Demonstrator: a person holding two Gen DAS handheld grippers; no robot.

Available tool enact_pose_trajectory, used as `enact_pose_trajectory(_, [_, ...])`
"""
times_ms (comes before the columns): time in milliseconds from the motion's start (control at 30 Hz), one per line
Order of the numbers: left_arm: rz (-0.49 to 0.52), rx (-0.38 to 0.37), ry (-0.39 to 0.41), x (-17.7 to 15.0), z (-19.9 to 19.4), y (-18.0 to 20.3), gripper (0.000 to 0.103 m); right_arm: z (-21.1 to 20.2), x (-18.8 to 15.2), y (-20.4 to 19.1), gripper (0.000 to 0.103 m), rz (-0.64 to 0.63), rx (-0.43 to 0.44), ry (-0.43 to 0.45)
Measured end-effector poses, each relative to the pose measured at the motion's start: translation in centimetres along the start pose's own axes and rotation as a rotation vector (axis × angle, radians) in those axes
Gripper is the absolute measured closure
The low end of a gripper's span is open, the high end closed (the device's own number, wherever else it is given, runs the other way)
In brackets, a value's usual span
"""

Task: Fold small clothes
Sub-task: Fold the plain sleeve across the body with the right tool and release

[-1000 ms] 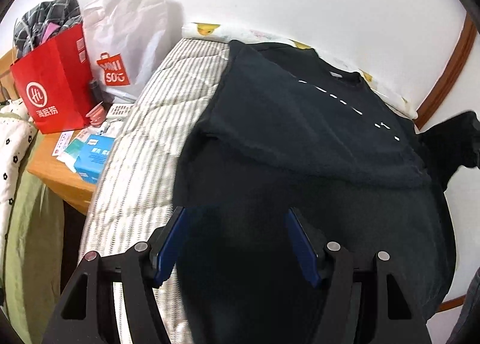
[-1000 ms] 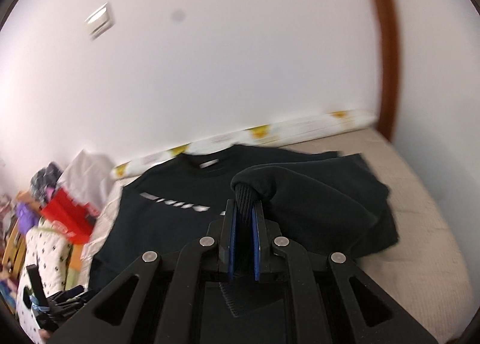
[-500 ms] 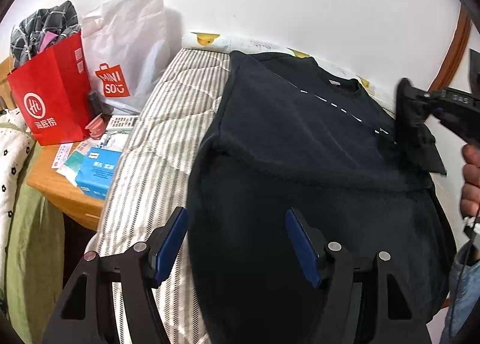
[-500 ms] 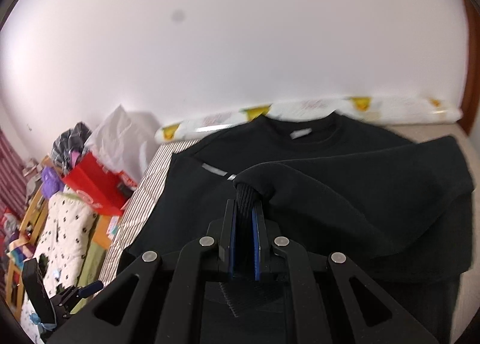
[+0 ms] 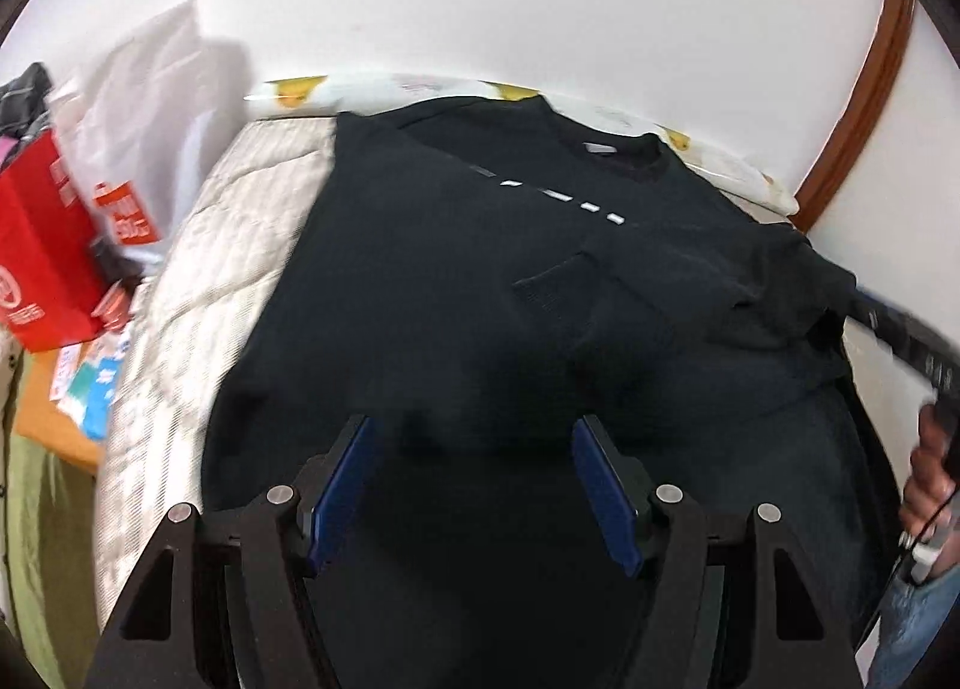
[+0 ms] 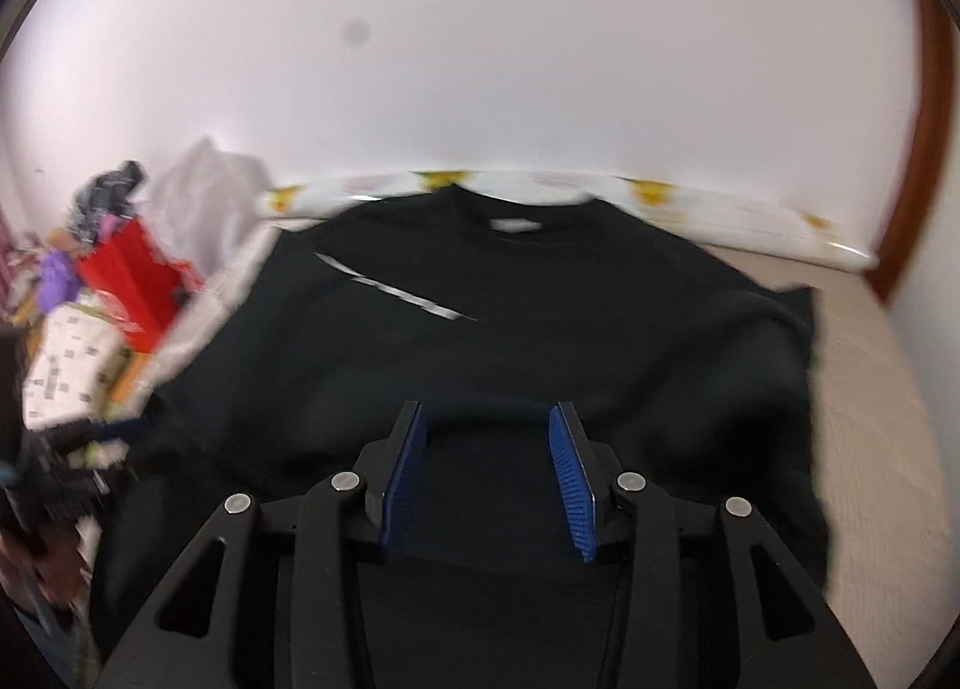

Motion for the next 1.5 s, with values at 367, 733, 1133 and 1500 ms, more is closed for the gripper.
enact_pose_trajectory(367, [0.046,-0.018,-0.032,3.9,7.0,4.0,0.045,2.5,-6.2,8.7,0.061,0.055,-0.097,-0.085])
enact_pose_trajectory(733, [0.03,-0.029,-0.037,4.8,8.9,5.9,0.093,5.3,-6.8,9.1,0.062,0.064,-0.144,-0.068])
enact_pose_trajectory(1133, [-0.034,0.031,0.16,9.4,-1.3,-1.5,0.094,4.6,-7.0,10.6,0.068,0.123,-0.18,-0.09])
enact_pose_trajectory(1500, [-0.098,0.056,0.035,6.0,1.6,-6.7,0.093,0.0,-5.8,9.9,0.068,0.105,-0.055,-0.032])
Point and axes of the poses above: each gripper's, at about its wrist camera, not at the fingertips, and z roughly the way its jaws point, y to its right, x to its top, the point moved 8 cm from there along z, roughly the way its jaws point, and after that the axes turned 3 degrees about z, right-handed, at the moved point
